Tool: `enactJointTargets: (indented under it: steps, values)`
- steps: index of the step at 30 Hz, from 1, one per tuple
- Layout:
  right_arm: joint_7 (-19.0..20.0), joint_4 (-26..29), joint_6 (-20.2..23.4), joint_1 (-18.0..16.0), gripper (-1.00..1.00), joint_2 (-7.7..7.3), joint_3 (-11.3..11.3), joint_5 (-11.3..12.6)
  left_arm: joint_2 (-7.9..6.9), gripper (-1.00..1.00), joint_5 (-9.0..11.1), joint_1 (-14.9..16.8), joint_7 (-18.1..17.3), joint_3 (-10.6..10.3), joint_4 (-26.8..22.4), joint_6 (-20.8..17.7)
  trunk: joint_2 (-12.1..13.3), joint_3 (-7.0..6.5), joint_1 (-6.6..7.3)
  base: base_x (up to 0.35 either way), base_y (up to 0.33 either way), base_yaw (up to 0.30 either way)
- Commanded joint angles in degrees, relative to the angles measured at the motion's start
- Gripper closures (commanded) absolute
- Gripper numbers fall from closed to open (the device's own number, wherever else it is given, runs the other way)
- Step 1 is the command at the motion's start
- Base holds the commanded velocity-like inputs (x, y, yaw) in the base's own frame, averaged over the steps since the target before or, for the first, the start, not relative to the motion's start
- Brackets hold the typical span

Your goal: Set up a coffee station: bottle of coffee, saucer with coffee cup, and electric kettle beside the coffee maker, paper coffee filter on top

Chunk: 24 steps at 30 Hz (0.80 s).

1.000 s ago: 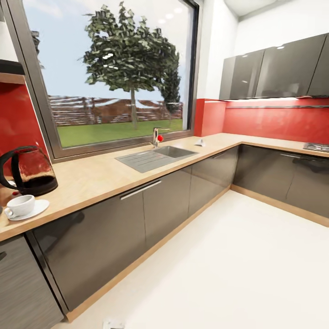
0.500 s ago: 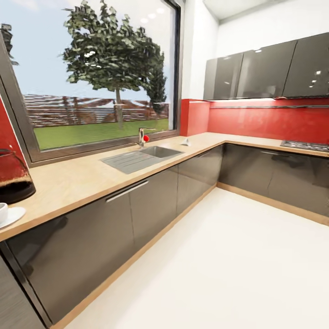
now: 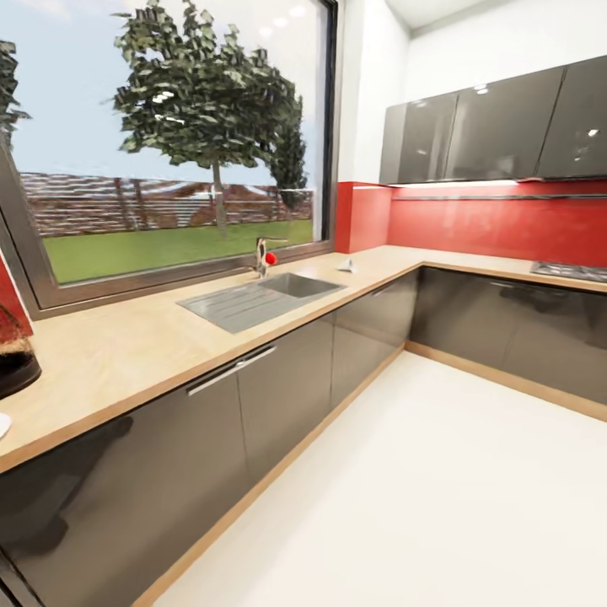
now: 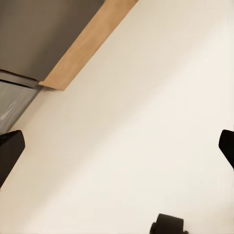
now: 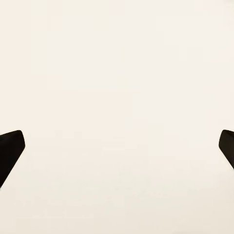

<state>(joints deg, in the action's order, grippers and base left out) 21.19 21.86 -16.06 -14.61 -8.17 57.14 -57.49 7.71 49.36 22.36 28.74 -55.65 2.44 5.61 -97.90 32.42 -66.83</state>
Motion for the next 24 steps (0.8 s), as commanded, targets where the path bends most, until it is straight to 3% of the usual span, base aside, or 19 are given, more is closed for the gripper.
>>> enactJointTargets:
  steps: [1, 16, 24]
  values:
    - [0.34, 0.02, -0.29, -0.07, -1.0, 0.01, 0.5, -0.43, 0.09, -1.0, 0.57, 0.05, -0.07, -0.42, 0.19, 0.32, -0.03, 0.06, -0.03, 0.331, -0.059, 0.0]
    - [0.34, 0.02, -0.33, -0.07, -1.0, 0.14, 0.43, -0.43, 0.24, -1.0, 0.56, -0.03, -0.29, -0.46, 0.11, 0.27, -0.03, 0.06, -0.03, 0.267, -0.196, 0.0]
    - [0.34, 0.01, -0.31, -0.07, -1.0, 0.23, 0.18, -0.43, 0.34, -1.0, 0.56, -0.22, -5.06, -0.45, 0.15, 0.2, -0.03, 0.06, -0.03, 0.257, -0.213, 0.0]
